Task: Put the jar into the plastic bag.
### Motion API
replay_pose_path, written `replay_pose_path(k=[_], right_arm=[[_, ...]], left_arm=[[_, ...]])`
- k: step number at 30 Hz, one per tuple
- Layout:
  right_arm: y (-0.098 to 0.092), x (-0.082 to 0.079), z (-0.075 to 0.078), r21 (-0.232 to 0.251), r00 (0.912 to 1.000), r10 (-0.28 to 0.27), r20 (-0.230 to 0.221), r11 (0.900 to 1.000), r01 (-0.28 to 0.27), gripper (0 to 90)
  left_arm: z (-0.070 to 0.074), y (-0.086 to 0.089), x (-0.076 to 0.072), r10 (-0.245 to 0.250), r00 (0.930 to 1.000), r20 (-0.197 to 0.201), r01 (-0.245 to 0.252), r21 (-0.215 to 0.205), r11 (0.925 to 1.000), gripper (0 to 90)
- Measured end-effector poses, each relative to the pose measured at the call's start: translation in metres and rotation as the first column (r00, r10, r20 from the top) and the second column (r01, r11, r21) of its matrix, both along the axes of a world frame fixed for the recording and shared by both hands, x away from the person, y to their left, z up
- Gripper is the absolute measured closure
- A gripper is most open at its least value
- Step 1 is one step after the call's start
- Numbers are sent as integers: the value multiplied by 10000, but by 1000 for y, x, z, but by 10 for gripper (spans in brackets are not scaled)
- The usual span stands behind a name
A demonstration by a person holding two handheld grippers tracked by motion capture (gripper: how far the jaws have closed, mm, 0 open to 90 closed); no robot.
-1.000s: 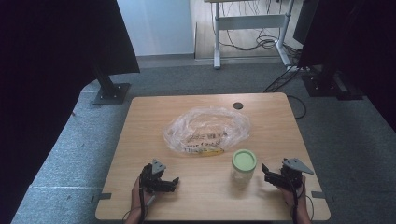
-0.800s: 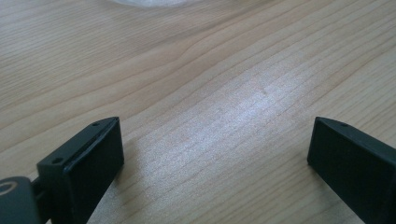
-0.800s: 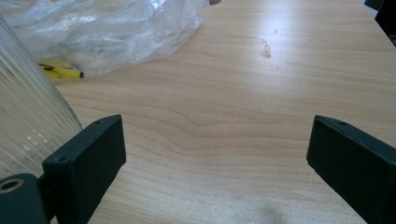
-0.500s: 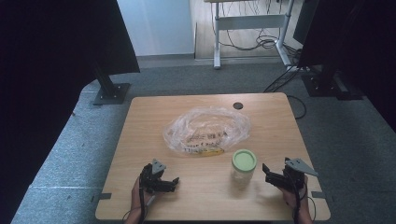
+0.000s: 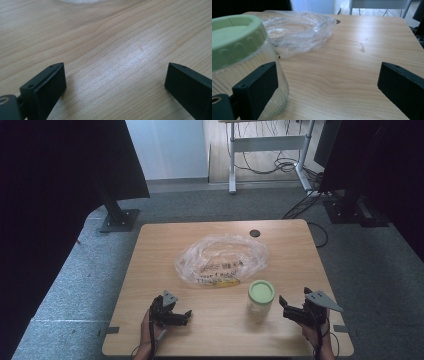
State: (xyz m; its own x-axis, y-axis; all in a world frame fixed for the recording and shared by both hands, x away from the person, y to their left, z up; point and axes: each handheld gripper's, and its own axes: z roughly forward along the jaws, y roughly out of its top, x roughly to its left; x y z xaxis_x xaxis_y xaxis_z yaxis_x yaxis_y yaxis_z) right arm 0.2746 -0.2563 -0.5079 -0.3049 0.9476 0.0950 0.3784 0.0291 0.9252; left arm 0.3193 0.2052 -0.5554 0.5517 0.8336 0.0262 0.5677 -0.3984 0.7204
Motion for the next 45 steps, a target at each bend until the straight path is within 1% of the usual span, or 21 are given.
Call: replay_pose_path(k=[5, 9, 18, 24, 28, 34, 40, 45], right_arm=[[3, -5, 7, -28, 9997, 132, 191, 9999, -131, 31], [4, -9, 11, 101, 9995, 198, 248, 9997, -201, 32], [8, -16, 20, 27, 9981, 360, 504, 9993, -362, 32], [13, -21, 27, -1, 9963, 615, 606, 9981, -616, 34], [17, -23, 30, -67, 9945, 869, 592, 9962, -866, 31], [24, -25, 33, -190, 9923, 1112, 537, 9937, -1103, 30], [30, -26, 35, -258, 9913, 1204, 527, 9925, -1192, 22], [35, -27, 35, -331, 9892, 1394, 464, 9899, -1379, 22]], left_arm=[[0, 0, 0, 0, 10000, -17, 0, -11, 10000, 33], [0, 0, 0, -3, 10000, -5, 3, -1, 10000, 33], [0, 0, 0, -1, 10000, -18, 1, -4, 10000, 33], [0, 0, 0, 9, 10000, 15, -9, 2, 10000, 33], [0, 0, 0, 10, 10000, 14, -10, 8, 10000, 32], [0, 0, 0, 7, 10000, 23, -7, 12, 10000, 32], [0, 0, 0, 5, 10000, 27, -5, 17, 10000, 32], [0, 0, 0, 3, 10000, 9, -3, 6, 10000, 33]])
